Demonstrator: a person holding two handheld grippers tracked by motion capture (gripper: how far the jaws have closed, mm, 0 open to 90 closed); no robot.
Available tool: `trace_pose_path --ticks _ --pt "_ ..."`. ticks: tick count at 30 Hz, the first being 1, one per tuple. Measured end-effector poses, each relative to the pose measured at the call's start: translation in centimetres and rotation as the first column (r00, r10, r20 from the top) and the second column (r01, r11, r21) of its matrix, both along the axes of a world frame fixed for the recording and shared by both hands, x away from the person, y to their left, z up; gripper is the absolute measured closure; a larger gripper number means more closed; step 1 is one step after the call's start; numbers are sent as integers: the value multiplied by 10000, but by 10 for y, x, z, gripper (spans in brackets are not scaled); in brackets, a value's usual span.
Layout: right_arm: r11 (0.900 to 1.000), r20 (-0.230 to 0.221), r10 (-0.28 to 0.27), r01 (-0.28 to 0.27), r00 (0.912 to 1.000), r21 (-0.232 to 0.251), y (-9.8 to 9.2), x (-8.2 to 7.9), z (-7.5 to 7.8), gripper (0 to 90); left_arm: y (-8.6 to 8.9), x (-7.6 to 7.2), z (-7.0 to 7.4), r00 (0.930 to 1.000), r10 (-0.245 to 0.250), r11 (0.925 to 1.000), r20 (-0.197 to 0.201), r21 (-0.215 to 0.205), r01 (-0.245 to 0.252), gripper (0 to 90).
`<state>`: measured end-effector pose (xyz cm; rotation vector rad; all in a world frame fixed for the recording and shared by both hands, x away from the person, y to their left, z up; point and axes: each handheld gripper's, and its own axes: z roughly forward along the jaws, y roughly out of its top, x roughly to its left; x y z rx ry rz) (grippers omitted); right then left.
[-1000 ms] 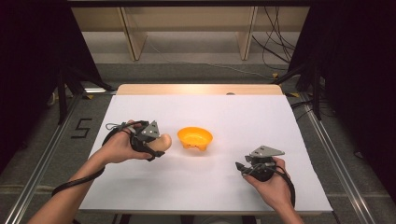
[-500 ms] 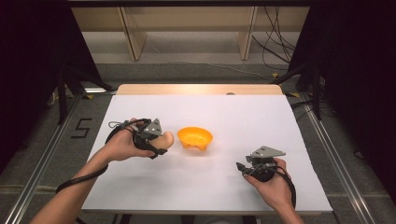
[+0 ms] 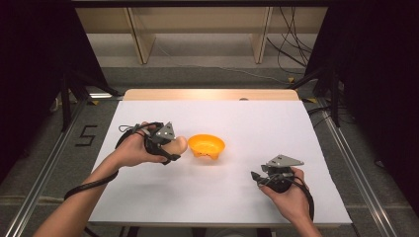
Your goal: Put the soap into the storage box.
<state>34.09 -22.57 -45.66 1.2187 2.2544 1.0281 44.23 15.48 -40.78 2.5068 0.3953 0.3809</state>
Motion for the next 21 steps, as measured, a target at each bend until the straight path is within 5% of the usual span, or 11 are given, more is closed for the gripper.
trace_pose_path --ticks 21 --pt "9997 -188 -167 170 9997 185 1 -1 1 527 -14 13 0 10000 -54 9999 -56 -129 53 325"
